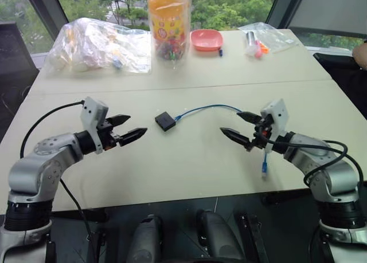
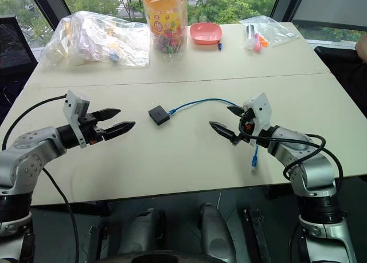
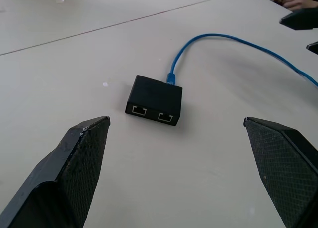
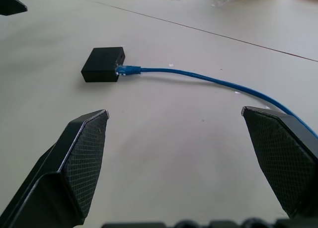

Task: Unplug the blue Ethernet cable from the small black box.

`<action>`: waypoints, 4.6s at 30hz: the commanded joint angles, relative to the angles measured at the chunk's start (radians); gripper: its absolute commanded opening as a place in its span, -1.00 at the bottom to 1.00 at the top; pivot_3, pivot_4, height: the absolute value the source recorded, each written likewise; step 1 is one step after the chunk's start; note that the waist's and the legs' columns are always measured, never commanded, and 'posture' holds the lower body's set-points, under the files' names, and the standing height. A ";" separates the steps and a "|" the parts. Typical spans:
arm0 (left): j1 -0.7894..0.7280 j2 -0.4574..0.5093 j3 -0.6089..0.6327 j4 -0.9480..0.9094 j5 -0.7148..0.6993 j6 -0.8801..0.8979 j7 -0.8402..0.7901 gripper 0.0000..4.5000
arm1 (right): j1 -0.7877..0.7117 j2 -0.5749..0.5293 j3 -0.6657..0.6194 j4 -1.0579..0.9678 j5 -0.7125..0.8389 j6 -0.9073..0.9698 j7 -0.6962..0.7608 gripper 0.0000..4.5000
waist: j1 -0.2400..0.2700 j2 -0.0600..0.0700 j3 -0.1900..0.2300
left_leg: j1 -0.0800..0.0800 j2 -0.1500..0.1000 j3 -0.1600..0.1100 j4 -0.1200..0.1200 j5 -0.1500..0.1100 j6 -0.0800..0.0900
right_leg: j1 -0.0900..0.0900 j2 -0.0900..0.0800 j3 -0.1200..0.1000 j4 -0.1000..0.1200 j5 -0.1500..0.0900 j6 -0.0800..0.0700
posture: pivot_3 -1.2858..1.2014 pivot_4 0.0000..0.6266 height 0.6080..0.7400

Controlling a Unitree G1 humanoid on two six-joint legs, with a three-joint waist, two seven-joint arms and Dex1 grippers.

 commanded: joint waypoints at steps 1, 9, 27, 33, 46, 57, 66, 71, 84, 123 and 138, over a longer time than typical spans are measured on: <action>-0.024 0.024 -0.019 0.014 0.032 -0.052 -0.042 0.99 | -0.010 -0.017 -0.002 -0.011 -0.020 -0.039 0.019 1.00 | 0.000 0.000 0.000 | 0.000 0.000 0.000 0.000 0.000 0.000 | 0.000 0.000 0.000 0.000 0.000 0.000 | 0.03 -0.52 1.00; -0.028 0.002 -0.027 0.001 0.033 -0.052 -0.030 0.99 | -0.021 -0.010 0.020 0.007 -0.047 -0.068 0.041 1.00 | 0.001 0.000 0.000 | -0.001 0.000 0.000 0.000 0.000 0.000 | 0.000 0.000 0.000 -0.001 0.000 0.000 | 0.03 -0.52 1.00; -0.052 -0.022 -0.033 0.009 0.055 -0.068 0.004 0.99 | -0.105 0.000 0.069 0.100 -0.100 -0.111 0.094 1.00 | 0.002 0.000 0.000 | -0.001 0.000 0.001 0.001 0.000 0.000 | 0.000 0.000 0.000 0.000 0.001 0.000 | 0.03 -0.52 1.00; -0.084 0.029 -0.038 0.048 0.065 -0.081 -0.076 0.99 | -0.281 0.041 0.198 0.248 -0.188 -0.197 0.166 1.00 | -0.005 0.000 0.000 | 0.000 0.000 0.001 0.001 0.000 0.000 | 0.000 0.001 0.000 0.001 0.001 0.000 | 0.03 -0.52 1.00; 0.077 0.148 0.089 -0.092 -0.023 -0.005 -0.165 0.99 | -0.962 0.346 0.526 1.462 -0.623 -0.727 0.317 1.00 | -0.011 0.000 0.000 | 0.000 0.001 0.002 0.001 0.000 0.000 | -0.001 0.000 0.001 0.004 0.001 0.000 | 0.03 -0.52 1.00; 0.233 0.045 0.201 -0.289 -0.081 0.049 0.061 1.00 | -1.028 0.502 0.523 1.633 -0.805 -0.736 0.194 0.44 | -0.026 0.000 0.000 | 0.007 0.001 0.001 0.001 0.002 -0.004 | 0.001 -0.001 0.001 0.012 0.002 -0.003 | 0.03 -0.52 1.00; 0.295 0.047 0.268 -0.294 -0.110 0.038 0.108 1.00 | -0.999 0.534 0.470 1.627 -0.815 -0.747 0.303 -0.98 | -0.033 0.000 -0.001 | 0.008 0.002 0.000 0.001 0.003 -0.004 | 0.001 0.002 0.000 0.013 0.003 -0.004 | 0.03 -0.52 1.00; 0.168 0.072 0.192 -0.126 -0.068 -0.007 0.047 1.00 | -1.031 0.487 0.431 1.585 -0.833 -0.823 0.141 -0.98 | -0.033 0.000 -0.001 | 0.007 0.002 0.001 0.001 0.003 -0.004 | 0.000 0.002 0.000 0.013 0.003 -0.004 | 0.03 -0.52 1.00; -0.596 -0.088 -0.126 0.754 0.107 -0.156 -0.296 1.00 | -0.707 0.189 0.456 0.999 -0.991 -1.181 -0.329 -0.98 | -0.009 -0.001 -0.001 | 0.001 -0.001 0.002 0.001 0.004 -0.006 | -0.002 0.000 0.001 0.011 0.003 0.004 | 0.03 -0.52 1.00; -0.948 -0.323 0.086 1.347 0.179 -0.128 -0.575 -0.77 | -0.164 0.612 0.015 0.044 0.191 -0.043 -0.277 0.37 | -0.005 -0.002 0.000 | 0.001 0.000 -0.004 0.002 0.003 -0.004 | -0.001 0.002 -0.001 0.015 0.002 0.006 | 0.03 -0.52 1.00; -0.830 -0.369 0.099 1.090 0.083 0.093 -0.573 -0.77 | -0.228 0.744 -0.067 0.123 0.371 -0.051 -0.371 0.37 | -0.006 -0.002 0.000 | 0.001 0.000 -0.007 0.002 0.003 -0.004 | 0.000 0.003 -0.004 0.014 0.002 0.005 | 0.03 -0.52 1.00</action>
